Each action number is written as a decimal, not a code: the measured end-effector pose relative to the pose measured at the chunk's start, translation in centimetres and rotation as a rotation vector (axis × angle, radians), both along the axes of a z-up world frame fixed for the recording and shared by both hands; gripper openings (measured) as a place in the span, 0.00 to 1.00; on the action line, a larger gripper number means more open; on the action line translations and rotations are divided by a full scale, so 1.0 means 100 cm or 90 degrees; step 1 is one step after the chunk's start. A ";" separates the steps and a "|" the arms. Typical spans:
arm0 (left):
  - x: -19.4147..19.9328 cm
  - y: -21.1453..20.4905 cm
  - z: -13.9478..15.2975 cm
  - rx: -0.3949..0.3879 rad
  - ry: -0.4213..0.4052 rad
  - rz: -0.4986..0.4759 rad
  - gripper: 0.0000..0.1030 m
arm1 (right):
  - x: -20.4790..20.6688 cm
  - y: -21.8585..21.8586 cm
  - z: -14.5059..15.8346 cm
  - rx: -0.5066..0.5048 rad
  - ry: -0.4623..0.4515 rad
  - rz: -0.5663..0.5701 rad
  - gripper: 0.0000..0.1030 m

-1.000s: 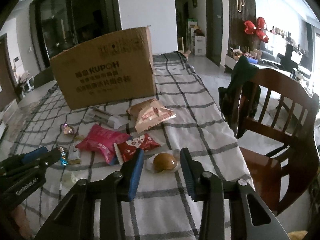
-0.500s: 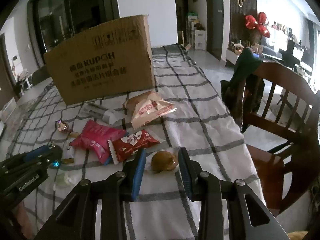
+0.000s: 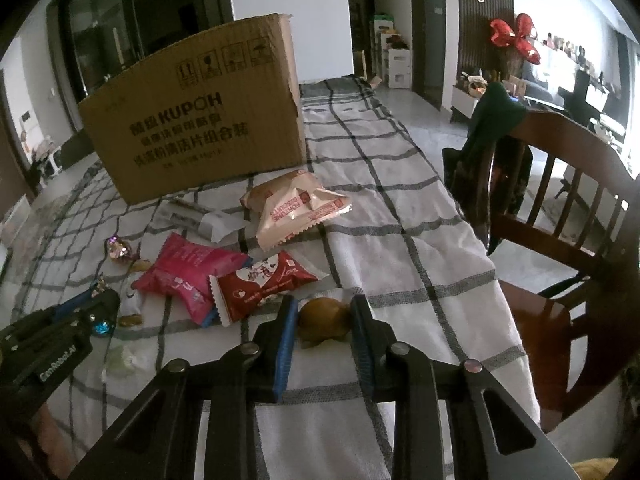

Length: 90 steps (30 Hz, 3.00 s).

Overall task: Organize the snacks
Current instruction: 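Close the left tool on a blue-wrapped candy while the right tool grips a round bun, then carry the blue candy and bun into the cardboard box and open both tools, then withdraw both tools from the box back over the snacks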

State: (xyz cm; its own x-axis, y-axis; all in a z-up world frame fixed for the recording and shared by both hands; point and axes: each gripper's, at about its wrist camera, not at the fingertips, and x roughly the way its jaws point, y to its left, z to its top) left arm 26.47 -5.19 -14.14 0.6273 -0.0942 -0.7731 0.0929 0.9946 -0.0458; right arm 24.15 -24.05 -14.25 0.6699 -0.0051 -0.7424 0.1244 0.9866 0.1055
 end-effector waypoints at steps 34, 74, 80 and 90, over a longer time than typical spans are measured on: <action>-0.049 -0.003 0.113 -0.040 -0.146 -0.047 0.24 | -0.040 0.029 0.101 0.052 -0.172 0.112 0.27; 0.086 -0.012 0.232 -0.022 -0.271 -0.081 0.24 | 0.089 0.019 0.209 0.059 -0.306 0.140 0.27; 0.119 -0.017 0.221 -0.020 -0.230 -0.091 0.25 | 0.119 0.021 0.205 0.040 -0.282 0.144 0.27; 0.151 -0.016 0.202 -0.043 -0.176 -0.081 0.49 | 0.158 0.008 0.180 0.060 -0.218 0.129 0.31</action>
State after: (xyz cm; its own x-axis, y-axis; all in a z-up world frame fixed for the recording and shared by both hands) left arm 41.59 -6.76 6.06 0.7931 -0.2300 -0.5640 0.2340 0.9700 -0.0664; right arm 39.98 -23.21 3.74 0.8590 0.2097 -0.4670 -0.1295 0.9716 0.1981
